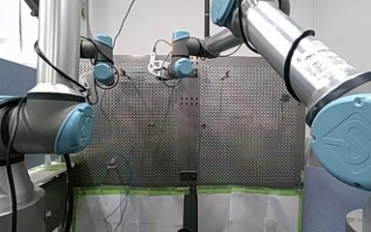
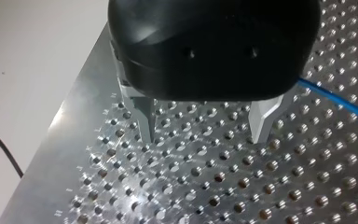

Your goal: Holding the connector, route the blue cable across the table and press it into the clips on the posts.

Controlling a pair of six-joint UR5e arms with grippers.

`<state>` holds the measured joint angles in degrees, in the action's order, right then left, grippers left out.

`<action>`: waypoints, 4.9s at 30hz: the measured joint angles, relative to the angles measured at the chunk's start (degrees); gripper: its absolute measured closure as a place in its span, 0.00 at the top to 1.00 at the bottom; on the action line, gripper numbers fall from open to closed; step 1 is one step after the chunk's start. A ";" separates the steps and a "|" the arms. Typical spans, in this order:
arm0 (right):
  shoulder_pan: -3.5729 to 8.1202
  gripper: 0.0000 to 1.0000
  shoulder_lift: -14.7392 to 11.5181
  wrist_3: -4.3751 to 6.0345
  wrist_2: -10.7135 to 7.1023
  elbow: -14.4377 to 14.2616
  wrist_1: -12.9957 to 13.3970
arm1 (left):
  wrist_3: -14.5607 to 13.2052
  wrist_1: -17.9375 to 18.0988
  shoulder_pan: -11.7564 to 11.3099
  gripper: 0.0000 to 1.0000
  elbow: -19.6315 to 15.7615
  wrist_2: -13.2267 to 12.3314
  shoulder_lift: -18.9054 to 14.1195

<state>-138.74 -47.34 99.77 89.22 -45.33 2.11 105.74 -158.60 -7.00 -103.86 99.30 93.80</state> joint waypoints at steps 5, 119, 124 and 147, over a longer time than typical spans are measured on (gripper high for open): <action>-0.34 0.00 0.00 -0.15 0.74 0.00 -0.63 | -0.09 -2.82 0.79 1.00 -0.86 0.40 -1.22; 0.24 0.00 0.05 0.03 2.66 -0.01 -3.80 | -6.71 -12.46 10.87 0.39 10.64 2.12 4.32; 0.04 0.00 0.04 0.02 2.63 -0.02 -4.07 | -6.80 -13.01 11.13 0.50 10.62 3.11 4.28; -0.46 0.00 0.07 0.00 2.63 -0.51 -4.51 | -7.67 -12.95 12.18 0.00 7.36 6.63 3.36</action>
<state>-139.20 -47.27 99.77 91.85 -45.83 -2.40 98.08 -171.55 5.18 -96.50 105.93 97.16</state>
